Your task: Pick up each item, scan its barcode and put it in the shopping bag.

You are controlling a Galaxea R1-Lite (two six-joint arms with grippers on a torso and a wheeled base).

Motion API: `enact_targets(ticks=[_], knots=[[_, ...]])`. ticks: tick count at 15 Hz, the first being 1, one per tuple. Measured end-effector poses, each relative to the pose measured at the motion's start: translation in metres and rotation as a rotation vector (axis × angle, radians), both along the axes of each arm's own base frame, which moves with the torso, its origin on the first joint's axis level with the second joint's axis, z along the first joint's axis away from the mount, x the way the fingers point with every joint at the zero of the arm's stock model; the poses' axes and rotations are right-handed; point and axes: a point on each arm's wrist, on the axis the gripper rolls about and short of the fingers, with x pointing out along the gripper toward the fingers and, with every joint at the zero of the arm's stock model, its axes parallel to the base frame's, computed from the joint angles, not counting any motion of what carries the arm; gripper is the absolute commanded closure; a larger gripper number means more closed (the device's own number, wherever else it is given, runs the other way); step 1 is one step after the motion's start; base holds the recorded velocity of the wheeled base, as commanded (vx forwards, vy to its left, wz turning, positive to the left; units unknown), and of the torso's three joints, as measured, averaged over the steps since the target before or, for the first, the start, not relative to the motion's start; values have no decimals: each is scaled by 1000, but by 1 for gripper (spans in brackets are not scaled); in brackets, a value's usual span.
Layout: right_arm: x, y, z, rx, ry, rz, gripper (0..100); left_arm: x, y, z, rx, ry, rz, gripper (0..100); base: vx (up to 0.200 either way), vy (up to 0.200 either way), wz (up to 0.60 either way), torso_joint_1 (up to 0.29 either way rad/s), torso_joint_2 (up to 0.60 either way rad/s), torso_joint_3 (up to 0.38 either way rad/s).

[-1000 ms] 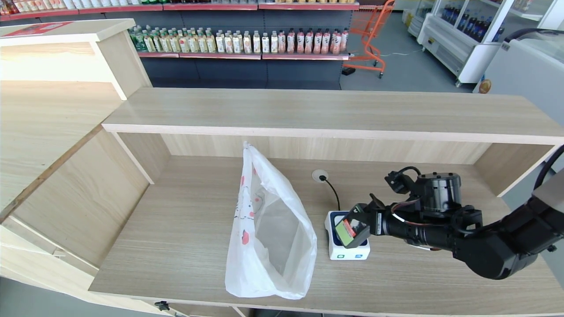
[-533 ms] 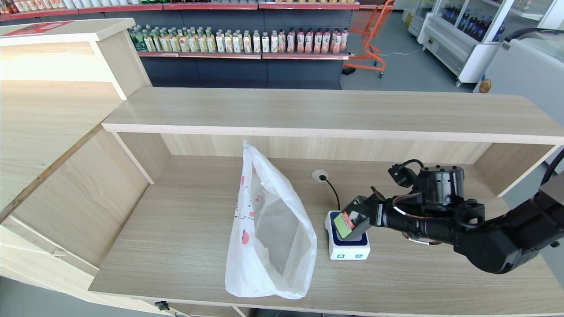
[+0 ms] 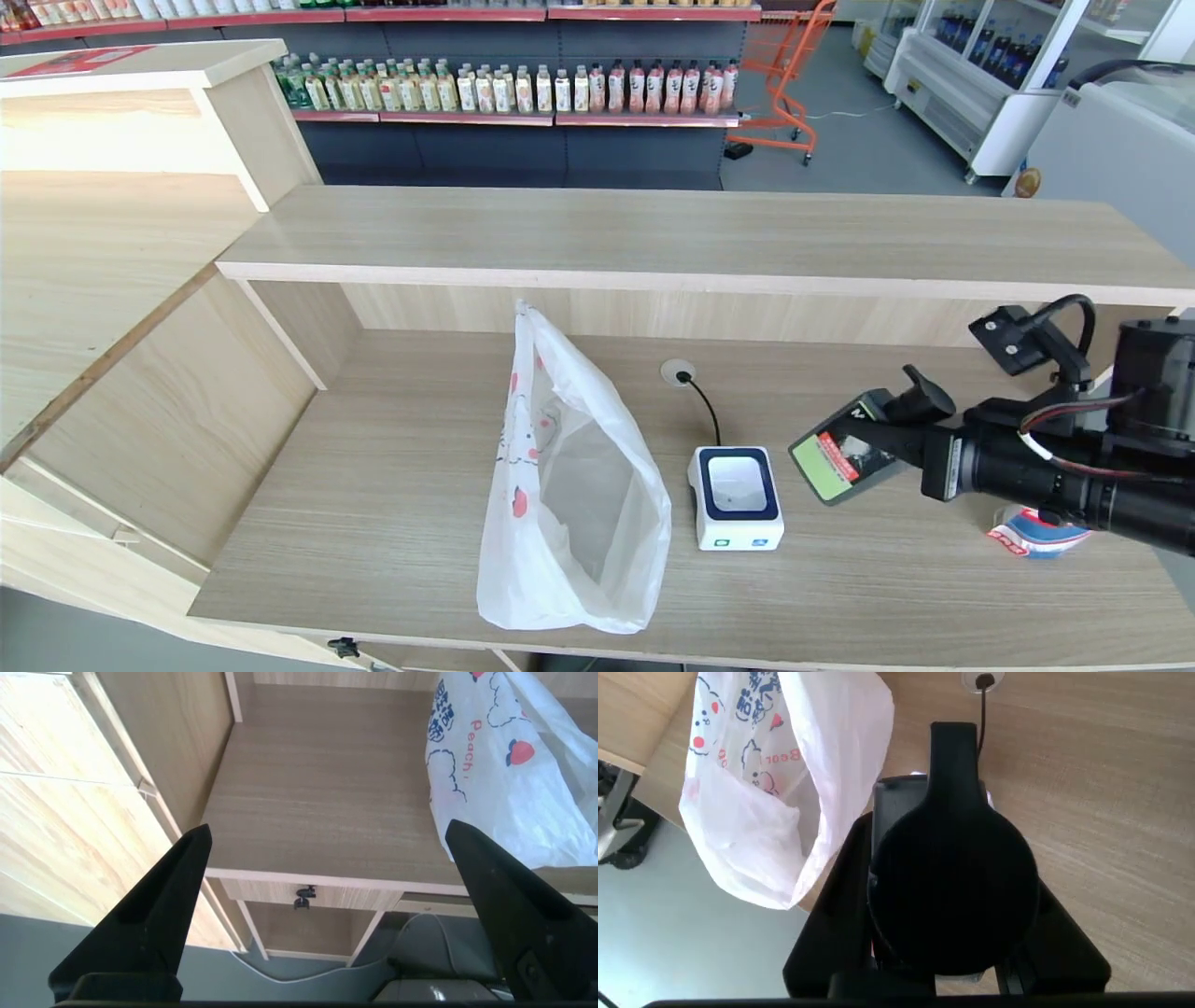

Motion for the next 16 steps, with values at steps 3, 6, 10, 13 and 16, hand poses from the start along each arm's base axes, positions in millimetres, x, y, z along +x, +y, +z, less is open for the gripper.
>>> enact_targets(ticks=[3,6,10,13,16], knots=[[-26,-11,4,-12,32,-16,100,0,0,0,0,0,0,0,0,67,0,-1,-1,-1],[-32,-17,14,21,-1,-24,100,0,0,0,-1,0,1,0,0,200,0,-6,-4,7],[-31,-17,21,61,16,-22,100,0,0,0,0,0,0,0,0,150,0,4,4,4],[-29,-16,24,58,49,-11,100,0,0,0,-2,0,0,0,0,0,0,0,0,0],[-18,-11,21,57,82,11,100,0,0,0,-2,0,0,0,0,0,0,0,0,0]])
